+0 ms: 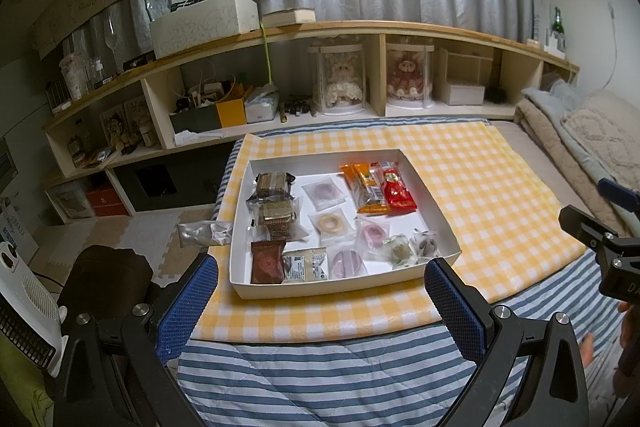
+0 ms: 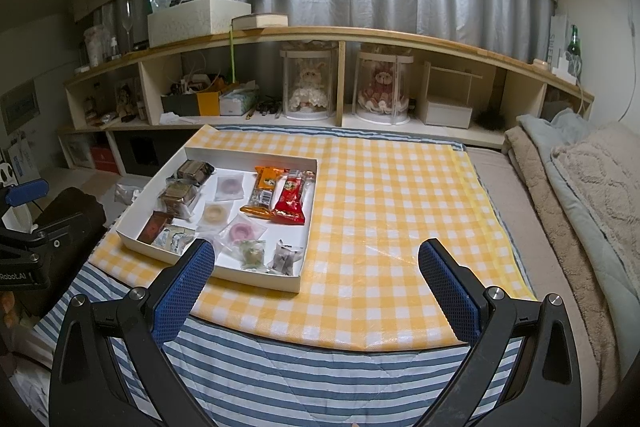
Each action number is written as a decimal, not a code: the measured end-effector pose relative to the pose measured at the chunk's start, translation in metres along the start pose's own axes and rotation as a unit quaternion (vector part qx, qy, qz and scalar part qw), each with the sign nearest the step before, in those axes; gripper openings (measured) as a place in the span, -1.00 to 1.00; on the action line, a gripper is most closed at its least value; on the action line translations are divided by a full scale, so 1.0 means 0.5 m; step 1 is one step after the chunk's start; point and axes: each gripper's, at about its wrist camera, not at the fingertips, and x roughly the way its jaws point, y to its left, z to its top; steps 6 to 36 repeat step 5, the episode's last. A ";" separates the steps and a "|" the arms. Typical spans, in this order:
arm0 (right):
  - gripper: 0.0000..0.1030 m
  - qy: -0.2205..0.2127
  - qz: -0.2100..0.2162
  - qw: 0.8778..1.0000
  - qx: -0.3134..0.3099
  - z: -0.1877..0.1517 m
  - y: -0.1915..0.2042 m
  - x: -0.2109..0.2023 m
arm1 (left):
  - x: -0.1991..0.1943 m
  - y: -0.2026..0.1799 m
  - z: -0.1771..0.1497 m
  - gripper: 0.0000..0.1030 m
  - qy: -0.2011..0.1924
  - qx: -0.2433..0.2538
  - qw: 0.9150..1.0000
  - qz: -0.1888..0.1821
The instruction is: Organize snacks
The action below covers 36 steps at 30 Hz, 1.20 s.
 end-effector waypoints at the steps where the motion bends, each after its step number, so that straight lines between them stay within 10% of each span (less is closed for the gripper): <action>1: 1.00 0.000 0.000 1.000 0.000 0.001 -0.002 0.001 | -0.002 0.003 0.004 1.00 -0.001 0.001 1.000 -0.001; 36: 1.00 0.000 0.001 1.000 0.000 0.001 -0.003 0.001 | -0.002 0.003 0.007 1.00 -0.002 0.002 1.000 0.000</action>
